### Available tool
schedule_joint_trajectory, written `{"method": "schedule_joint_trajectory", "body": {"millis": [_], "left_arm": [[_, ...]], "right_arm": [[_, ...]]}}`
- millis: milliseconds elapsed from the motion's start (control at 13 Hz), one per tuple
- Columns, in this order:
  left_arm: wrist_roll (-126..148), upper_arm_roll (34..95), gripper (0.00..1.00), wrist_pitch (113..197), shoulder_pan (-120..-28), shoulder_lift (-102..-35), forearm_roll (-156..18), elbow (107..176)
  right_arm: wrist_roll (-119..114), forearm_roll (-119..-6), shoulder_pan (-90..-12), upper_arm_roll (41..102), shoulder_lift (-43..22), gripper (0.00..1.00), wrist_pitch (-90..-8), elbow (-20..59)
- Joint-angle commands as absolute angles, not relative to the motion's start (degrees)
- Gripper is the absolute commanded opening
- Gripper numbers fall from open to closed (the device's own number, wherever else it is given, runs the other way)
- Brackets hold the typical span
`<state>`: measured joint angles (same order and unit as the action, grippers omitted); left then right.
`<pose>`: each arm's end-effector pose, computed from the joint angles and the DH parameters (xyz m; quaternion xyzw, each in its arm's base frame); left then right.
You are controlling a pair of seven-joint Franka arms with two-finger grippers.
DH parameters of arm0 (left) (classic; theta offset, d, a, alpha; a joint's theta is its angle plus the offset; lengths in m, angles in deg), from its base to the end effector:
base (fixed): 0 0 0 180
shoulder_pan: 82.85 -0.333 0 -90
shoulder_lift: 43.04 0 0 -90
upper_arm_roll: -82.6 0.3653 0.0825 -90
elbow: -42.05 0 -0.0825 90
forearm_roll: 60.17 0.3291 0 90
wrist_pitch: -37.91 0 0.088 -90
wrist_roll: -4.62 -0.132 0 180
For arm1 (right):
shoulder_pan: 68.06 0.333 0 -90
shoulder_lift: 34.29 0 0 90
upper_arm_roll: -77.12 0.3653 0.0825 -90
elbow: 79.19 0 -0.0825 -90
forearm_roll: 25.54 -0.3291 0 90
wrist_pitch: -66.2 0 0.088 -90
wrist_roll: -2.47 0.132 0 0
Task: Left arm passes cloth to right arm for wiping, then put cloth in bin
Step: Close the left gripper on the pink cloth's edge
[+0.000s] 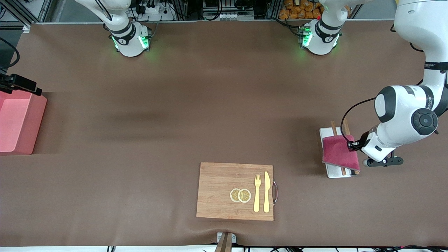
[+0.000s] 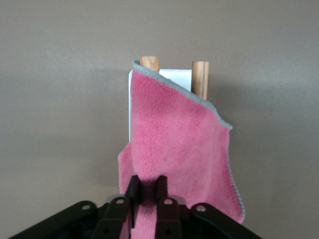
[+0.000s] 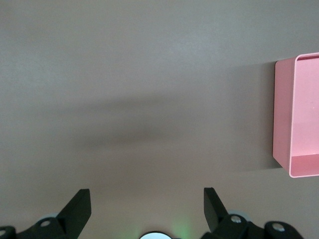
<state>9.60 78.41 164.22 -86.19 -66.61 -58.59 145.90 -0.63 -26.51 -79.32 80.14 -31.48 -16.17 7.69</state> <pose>0.6186 -0.0029 0.3673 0.9995 0.0307 -0.0092 0.0031 0.4945 -0.0700 0.6360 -0.9969 0.0441 0.0625 0.0160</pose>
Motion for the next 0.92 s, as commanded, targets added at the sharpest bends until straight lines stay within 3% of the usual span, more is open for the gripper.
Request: {"method": "schedule_joint_trajectory", "body": {"millis": [0, 154, 615, 846], "left_arm": [[9.8, 78.3, 0.07, 165.0, -86.2, -66.3, -58.6, 146.5], [9.7, 78.3, 0.00, 165.0, -86.2, -66.2, -58.6, 146.5], [9.5, 77.4, 0.00, 163.9, -85.7, -63.5, -58.5, 146.4], [10.7, 72.7, 0.00, 161.9, -85.8, -60.5, -58.9, 145.8]], "right_arm": [[-1.5, -27.5, -80.4, 80.6, -31.7, 1.00, -16.1, 7.4], [-1.4, -27.3, -80.3, 80.5, -31.7, 1.00, -16.0, 7.5], [-1.6, -27.3, -81.7, 80.6, -31.7, 1.00, -14.3, 7.5], [-1.5, -27.2, -81.7, 80.6, -31.9, 1.00, -14.1, 7.3]]}}
